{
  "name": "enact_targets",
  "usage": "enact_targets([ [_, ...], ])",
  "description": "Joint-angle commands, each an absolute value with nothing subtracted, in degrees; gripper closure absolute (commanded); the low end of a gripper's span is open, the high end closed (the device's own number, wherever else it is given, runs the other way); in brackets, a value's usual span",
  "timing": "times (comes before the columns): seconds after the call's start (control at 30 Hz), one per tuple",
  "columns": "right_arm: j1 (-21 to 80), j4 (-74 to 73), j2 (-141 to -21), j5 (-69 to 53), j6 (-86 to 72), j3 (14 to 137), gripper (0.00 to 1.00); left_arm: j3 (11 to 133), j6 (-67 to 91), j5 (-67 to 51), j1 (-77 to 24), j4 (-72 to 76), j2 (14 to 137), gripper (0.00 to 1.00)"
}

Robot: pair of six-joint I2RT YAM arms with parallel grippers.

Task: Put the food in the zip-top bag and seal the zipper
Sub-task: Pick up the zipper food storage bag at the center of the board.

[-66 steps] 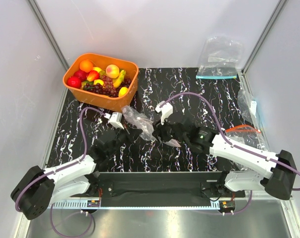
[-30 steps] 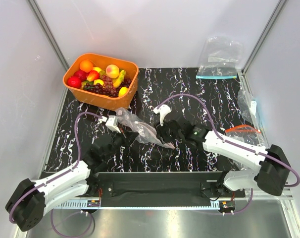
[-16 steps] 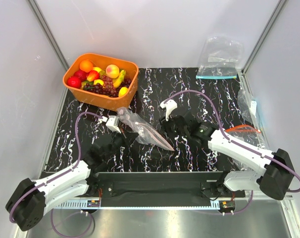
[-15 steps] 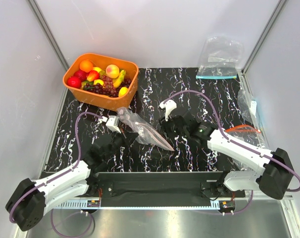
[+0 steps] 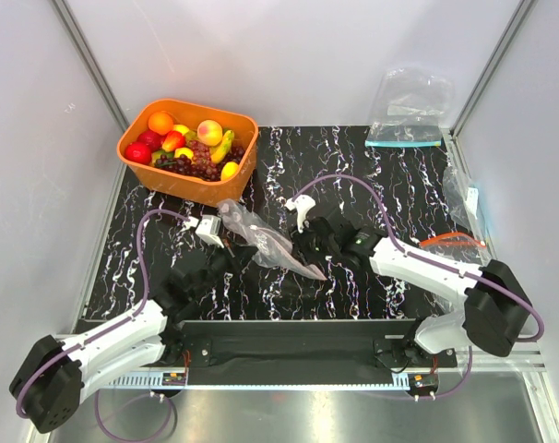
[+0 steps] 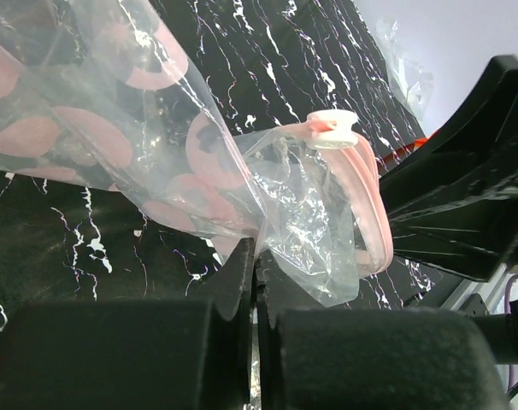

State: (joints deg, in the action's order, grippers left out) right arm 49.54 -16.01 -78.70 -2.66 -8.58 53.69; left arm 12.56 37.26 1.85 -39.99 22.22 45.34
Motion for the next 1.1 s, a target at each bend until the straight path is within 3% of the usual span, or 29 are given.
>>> enact_targets([
  [0.0,49.31,-13.01,-79.63,-3.52,-7.82,53.09,0.69,12.3,35.95,2.02,-39.81,24.79,44.65,1.0],
  [0.13,49.31,-14.75,-79.1,-0.28,-8.87,54.31,1.0,12.74,35.68,2.29,-39.81,24.26,45.17,0.98],
  [0.2,49.31,-19.39,-77.61,10.04,-10.62,56.67,1.0,14.49,34.98,0.89,-39.73,23.47,46.4,0.68],
  [0.23,49.31,-21.69,-77.26,14.11,-13.07,57.91,1.0,15.46,34.72,0.27,-39.81,21.9,46.93,0.39],
  [0.27,49.31,-24.32,-76.56,18.15,-14.05,59.14,1.0,16.6,34.28,-1.39,-39.81,21.19,48.41,0.29],
  [0.33,49.39,-32.58,-76.12,28.44,-17.64,62.92,1.0,20.38,33.58,-3.51,-39.81,18.73,49.91,0.2],
  [0.43,49.31,-43.45,-75.85,39.77,-25.8,67.48,1.0,24.15,33.49,-5.97,-39.99,18.46,52.46,0.17],
  [0.57,50.01,-50.88,-75.15,44.82,-33.91,69.78,1.0,27.68,33.75,-7.29,-40.95,20.12,56.77,0.15],
  [0.9,51.77,-46.87,-77.61,38.78,-33.66,69.09,1.0,34.18,37.79,-12.74,-44.73,26.98,67.93,0.16],
  [1.07,51.77,-41.23,-78.57,35.42,-32.52,66.8,1.0,35.95,39.98,-14.41,-45.18,30.14,74.96,0.22],
])
